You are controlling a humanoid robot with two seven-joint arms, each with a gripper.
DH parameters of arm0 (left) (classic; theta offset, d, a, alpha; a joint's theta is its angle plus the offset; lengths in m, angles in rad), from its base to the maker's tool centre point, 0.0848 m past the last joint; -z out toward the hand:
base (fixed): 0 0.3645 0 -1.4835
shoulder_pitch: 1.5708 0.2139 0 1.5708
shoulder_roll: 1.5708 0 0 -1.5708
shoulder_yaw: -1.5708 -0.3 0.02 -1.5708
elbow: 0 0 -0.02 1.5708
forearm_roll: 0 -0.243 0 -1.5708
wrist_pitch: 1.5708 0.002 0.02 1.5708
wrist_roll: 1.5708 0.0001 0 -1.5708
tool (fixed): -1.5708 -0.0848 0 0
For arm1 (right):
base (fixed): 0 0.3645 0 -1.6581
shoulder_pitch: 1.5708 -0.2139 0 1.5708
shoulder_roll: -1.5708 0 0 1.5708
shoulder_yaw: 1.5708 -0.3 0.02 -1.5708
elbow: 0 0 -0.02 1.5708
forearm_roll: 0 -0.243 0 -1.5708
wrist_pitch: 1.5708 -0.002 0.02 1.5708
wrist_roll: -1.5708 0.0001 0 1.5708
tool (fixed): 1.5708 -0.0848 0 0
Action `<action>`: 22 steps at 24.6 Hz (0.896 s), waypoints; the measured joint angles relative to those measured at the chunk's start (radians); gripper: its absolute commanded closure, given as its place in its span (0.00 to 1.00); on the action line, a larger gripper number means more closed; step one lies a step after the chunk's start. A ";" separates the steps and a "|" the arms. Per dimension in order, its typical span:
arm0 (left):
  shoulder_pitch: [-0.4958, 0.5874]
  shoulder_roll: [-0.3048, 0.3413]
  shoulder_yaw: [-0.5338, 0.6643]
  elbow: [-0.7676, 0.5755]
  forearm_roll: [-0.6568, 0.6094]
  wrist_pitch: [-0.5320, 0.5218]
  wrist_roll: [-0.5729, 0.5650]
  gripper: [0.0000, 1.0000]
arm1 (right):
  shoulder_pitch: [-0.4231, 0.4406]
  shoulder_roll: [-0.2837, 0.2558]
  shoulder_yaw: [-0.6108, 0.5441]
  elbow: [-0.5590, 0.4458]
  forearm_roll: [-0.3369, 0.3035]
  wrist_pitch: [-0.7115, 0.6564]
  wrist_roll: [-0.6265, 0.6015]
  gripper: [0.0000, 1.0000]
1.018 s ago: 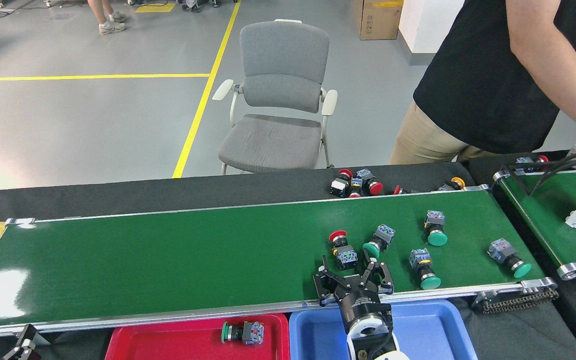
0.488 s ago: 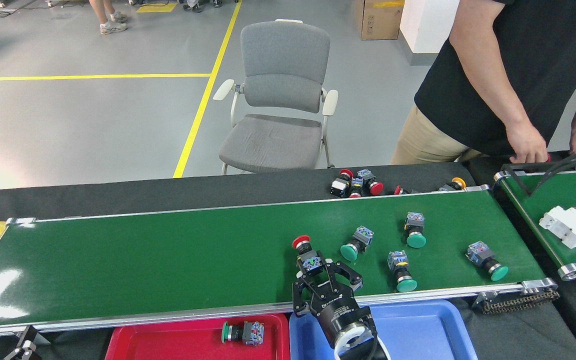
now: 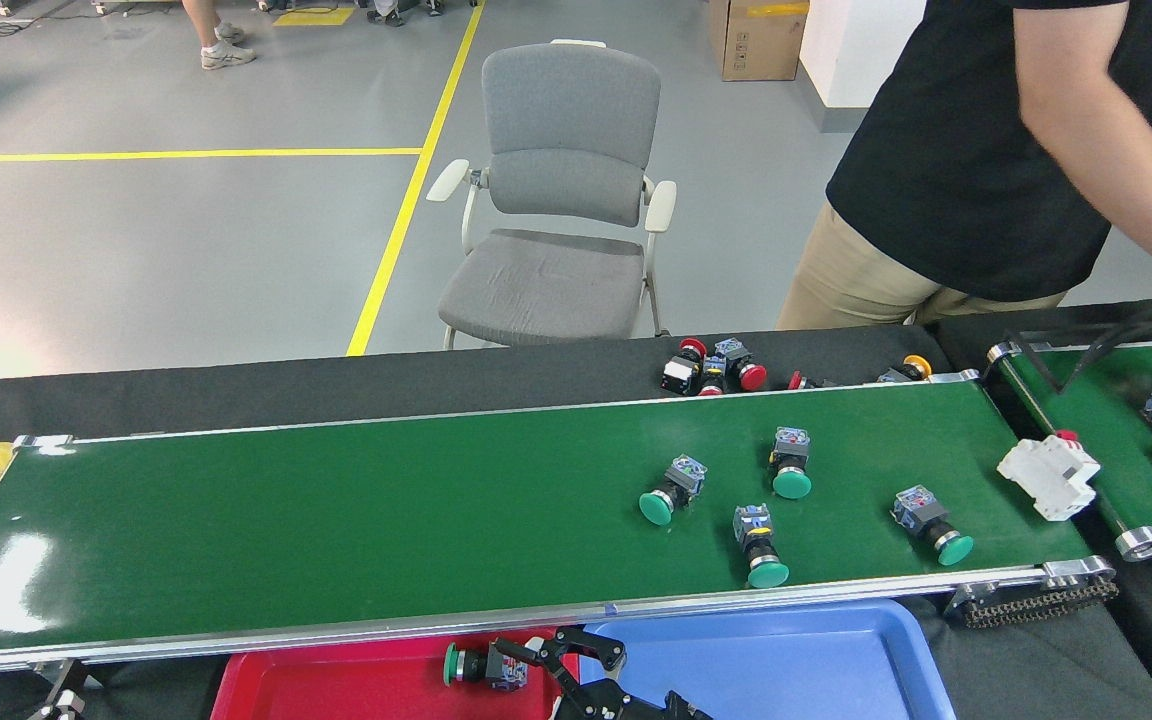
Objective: Pick switch part from conveyor to tray
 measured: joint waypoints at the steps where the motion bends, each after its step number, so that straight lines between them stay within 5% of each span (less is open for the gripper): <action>1: 0.000 0.000 0.001 -0.002 0.000 -0.003 0.000 0.00 | 0.053 0.000 -0.048 -0.026 -0.010 0.071 0.000 0.03; 6: 0.002 0.000 0.002 -0.003 0.000 0.017 -0.002 0.00 | 0.255 0.002 -0.246 -0.080 -0.059 0.372 -0.073 0.02; 9: 0.001 0.000 0.002 -0.003 0.000 0.019 -0.002 0.00 | 0.282 0.036 -0.301 -0.074 -0.064 0.504 -0.110 0.02; 13: -0.013 0.000 0.001 -0.001 0.000 0.020 -0.003 0.00 | 0.234 0.052 -0.276 -0.062 -0.060 0.559 -0.114 0.02; 22: -0.020 0.000 0.000 0.006 0.000 0.026 -0.003 0.00 | 0.002 0.040 -0.022 0.033 -0.053 0.568 0.078 0.02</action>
